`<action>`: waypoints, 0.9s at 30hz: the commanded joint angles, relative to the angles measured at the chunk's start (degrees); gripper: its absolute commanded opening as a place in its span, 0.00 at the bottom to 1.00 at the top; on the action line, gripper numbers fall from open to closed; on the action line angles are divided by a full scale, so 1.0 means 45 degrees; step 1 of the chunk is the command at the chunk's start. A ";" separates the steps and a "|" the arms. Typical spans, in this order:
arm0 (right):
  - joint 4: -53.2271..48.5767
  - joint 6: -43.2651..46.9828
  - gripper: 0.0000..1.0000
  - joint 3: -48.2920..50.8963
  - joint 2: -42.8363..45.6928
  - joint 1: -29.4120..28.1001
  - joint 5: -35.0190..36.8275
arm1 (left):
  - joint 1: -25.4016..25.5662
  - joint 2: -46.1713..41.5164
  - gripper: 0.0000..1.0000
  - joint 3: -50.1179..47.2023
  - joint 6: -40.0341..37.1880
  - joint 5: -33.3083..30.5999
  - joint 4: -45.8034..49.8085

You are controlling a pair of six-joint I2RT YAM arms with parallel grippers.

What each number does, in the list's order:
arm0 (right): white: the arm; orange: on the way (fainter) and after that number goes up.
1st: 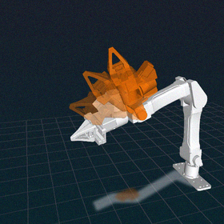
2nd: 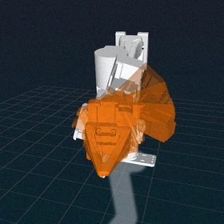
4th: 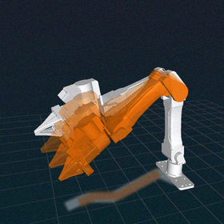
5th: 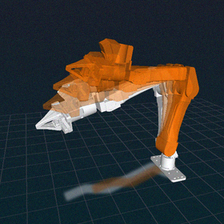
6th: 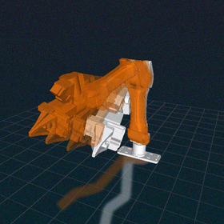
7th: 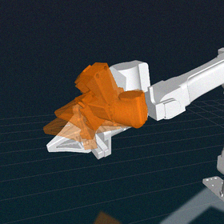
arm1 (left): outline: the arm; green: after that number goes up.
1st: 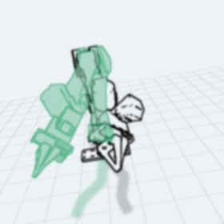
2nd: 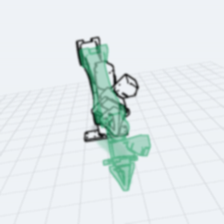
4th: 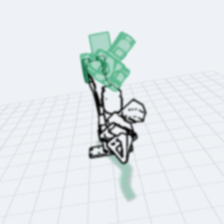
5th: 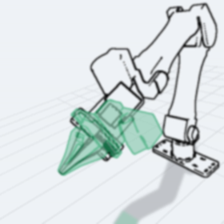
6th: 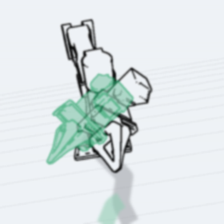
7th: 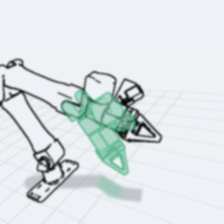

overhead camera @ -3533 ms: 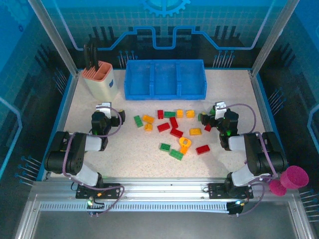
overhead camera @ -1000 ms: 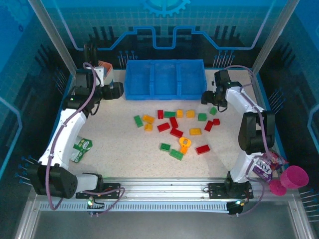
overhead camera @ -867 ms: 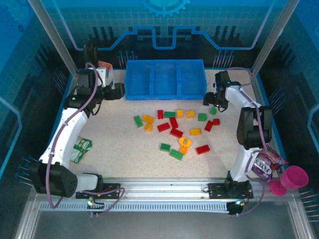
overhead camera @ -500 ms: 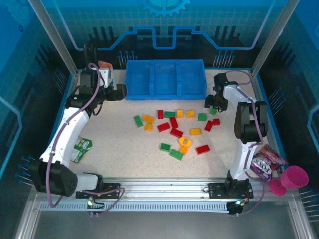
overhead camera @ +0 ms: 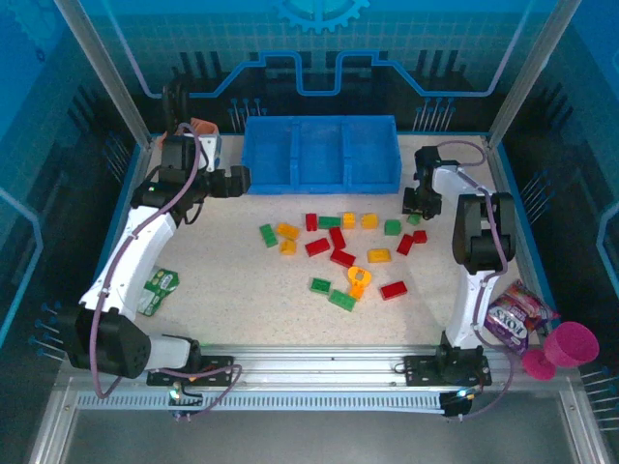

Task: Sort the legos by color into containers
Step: Pick up the lego from the middle-right of the table.

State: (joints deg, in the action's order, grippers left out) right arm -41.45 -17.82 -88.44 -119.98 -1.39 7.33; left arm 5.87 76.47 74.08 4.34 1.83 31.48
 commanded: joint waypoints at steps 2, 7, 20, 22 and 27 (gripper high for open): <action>-0.0241 0.0180 0.34 0.0350 -0.0023 0.0308 -0.0145 | 0.0083 0.0127 0.99 0.0353 -0.0202 0.0180 0.0303; -0.0673 0.0627 0.31 0.0239 0.1755 0.0212 0.0045 | 0.0079 0.0049 0.99 0.0358 -0.0251 0.0132 0.0294; -0.2019 0.1734 0.28 -0.4349 0.2076 -0.1183 0.0174 | 0.0083 -0.0253 0.99 0.0143 -0.0301 0.0083 0.0123; -0.2007 0.1928 0.28 -0.5650 0.1303 -0.1588 -0.0033 | 0.0083 -0.0240 0.99 0.0144 -0.0300 0.0102 0.0131; -0.2683 0.2176 0.27 -1.0038 -0.1738 -0.2329 -0.0144 | 0.0083 -0.0293 0.99 0.0092 -0.0212 0.0243 0.0052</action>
State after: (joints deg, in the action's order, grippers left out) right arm -49.93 -9.76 -126.41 -120.81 -10.44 7.25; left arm 5.87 76.47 74.08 4.12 1.83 31.44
